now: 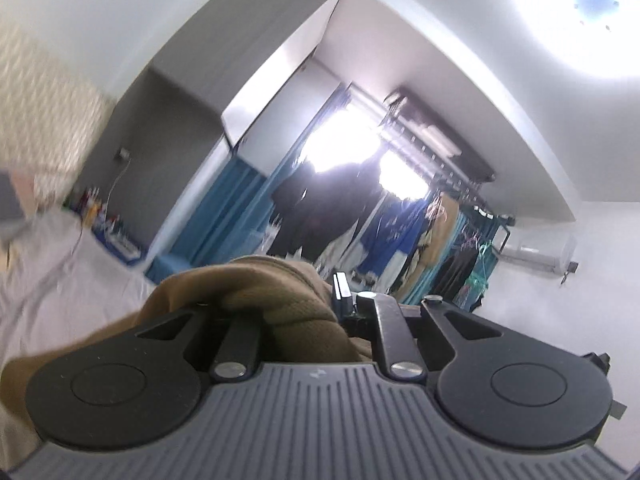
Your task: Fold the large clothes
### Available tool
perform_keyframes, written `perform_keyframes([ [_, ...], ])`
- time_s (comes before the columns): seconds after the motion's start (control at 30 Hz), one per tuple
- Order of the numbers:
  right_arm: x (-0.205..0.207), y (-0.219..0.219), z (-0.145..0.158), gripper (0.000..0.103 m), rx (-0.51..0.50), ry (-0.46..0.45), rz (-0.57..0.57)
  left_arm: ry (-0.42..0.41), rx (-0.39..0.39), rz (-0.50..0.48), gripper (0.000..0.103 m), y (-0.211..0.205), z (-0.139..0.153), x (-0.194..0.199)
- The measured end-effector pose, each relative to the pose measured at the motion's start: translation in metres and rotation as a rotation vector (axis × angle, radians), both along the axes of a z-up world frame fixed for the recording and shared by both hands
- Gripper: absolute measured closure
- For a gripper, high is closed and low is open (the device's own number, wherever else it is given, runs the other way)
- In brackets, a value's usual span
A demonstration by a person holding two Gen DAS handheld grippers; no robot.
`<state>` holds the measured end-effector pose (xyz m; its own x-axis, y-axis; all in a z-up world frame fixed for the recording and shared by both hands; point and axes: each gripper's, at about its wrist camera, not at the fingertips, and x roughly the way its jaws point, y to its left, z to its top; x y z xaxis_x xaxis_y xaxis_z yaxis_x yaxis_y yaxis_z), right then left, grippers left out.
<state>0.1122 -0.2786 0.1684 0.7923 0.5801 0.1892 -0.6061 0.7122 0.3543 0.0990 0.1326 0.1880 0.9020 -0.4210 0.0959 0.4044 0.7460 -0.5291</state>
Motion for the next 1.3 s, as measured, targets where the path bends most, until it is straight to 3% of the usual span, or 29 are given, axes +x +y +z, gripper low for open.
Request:
perform_keyframes([
  [0.23, -0.017, -0.001, 0.096, 0.087, 0.001, -0.123, -0.003, -0.095, -0.003, 0.025, 0.086, -0.008, 0.135, -0.017],
  [0.37, -0.012, 0.000, 0.138, 0.087, 0.004, -0.156, -0.001, -0.107, -0.015, 0.034, 0.086, -0.012, 0.190, -0.013],
  [0.47, 0.006, 0.005, 0.154, 0.087, 0.009, -0.149, -0.010, -0.082, -0.020, 0.040, 0.086, -0.014, 0.205, 0.012],
  [0.53, 0.019, 0.011, 0.155, 0.087, -0.004, -0.117, -0.033, -0.027, -0.022, 0.053, 0.086, -0.015, 0.198, 0.043],
  [0.67, 0.073, 0.041, 0.127, 0.087, -0.063, 0.013, -0.085, 0.113, 0.009, 0.100, 0.086, -0.022, 0.147, 0.132],
  [0.83, 0.160, 0.083, 0.059, 0.087, -0.091, 0.151, -0.151, 0.199, 0.075, 0.109, 0.086, -0.027, 0.058, 0.252],
  [0.93, 0.223, 0.104, 0.020, 0.087, -0.113, 0.204, -0.179, 0.270, 0.078, 0.113, 0.086, -0.028, -0.015, 0.339],
  [1.17, 0.434, 0.087, -0.124, 0.087, -0.206, 0.402, -0.212, 0.511, 0.106, 0.147, 0.086, -0.011, -0.201, 0.548],
  [1.3, 0.514, 0.088, -0.206, 0.087, -0.256, 0.524, -0.212, 0.636, 0.108, 0.138, 0.086, 0.004, -0.288, 0.632],
])
